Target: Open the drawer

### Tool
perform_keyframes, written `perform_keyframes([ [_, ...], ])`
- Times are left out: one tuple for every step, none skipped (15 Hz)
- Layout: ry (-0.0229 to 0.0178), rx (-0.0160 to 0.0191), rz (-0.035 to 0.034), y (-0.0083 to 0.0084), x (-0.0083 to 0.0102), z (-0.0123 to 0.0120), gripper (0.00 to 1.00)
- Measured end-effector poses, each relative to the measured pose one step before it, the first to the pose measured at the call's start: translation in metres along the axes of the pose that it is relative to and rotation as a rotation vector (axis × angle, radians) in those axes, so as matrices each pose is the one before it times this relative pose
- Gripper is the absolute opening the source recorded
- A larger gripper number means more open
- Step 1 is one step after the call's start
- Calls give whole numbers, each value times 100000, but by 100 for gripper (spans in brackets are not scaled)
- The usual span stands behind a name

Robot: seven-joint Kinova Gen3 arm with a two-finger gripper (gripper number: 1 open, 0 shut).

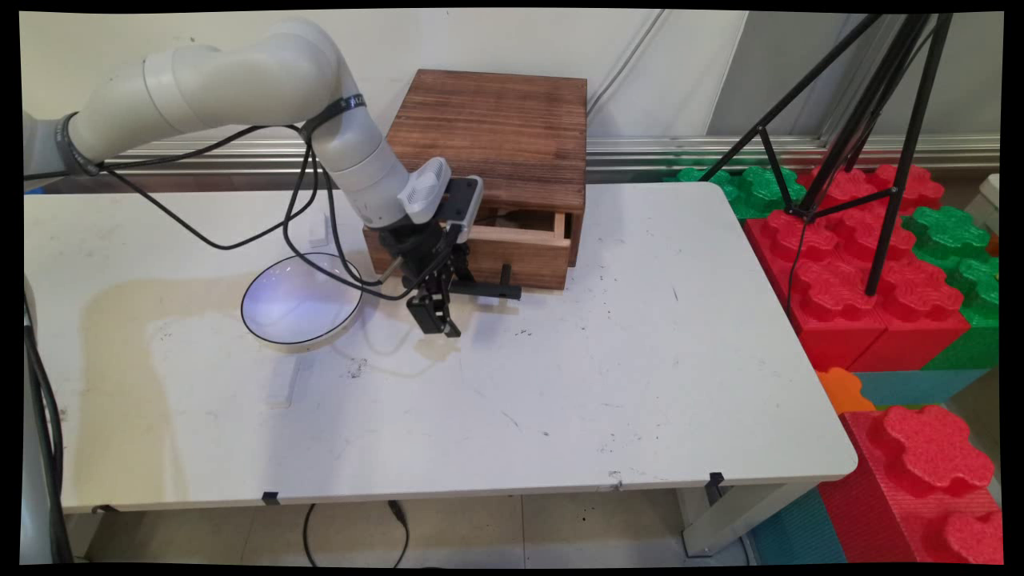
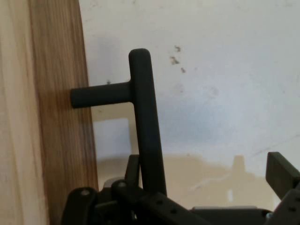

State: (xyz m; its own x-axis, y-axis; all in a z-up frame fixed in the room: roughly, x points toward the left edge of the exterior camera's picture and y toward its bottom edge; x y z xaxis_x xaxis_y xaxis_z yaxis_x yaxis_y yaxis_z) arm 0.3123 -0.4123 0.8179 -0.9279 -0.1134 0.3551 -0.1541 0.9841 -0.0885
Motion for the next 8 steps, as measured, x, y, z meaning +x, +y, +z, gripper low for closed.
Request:
perform_keyframes([
  [143, -242, -131, 393, 32, -4, 100],
  [62, -310, -80, 479, 19, 9, 100],
  [54, -343, -53, 512, -10, 3, 100],
  [95, -351, -62, 510, -6, 1, 100],
  [118, -322, -40, 429, 5, 0, 100],
  [73, -149, -20, 279, 4, -7, 100],
  [127, -251, -60, 399, 4, -9, 100],
  [171, -268, -34, 458, 39, -19, 100],
])
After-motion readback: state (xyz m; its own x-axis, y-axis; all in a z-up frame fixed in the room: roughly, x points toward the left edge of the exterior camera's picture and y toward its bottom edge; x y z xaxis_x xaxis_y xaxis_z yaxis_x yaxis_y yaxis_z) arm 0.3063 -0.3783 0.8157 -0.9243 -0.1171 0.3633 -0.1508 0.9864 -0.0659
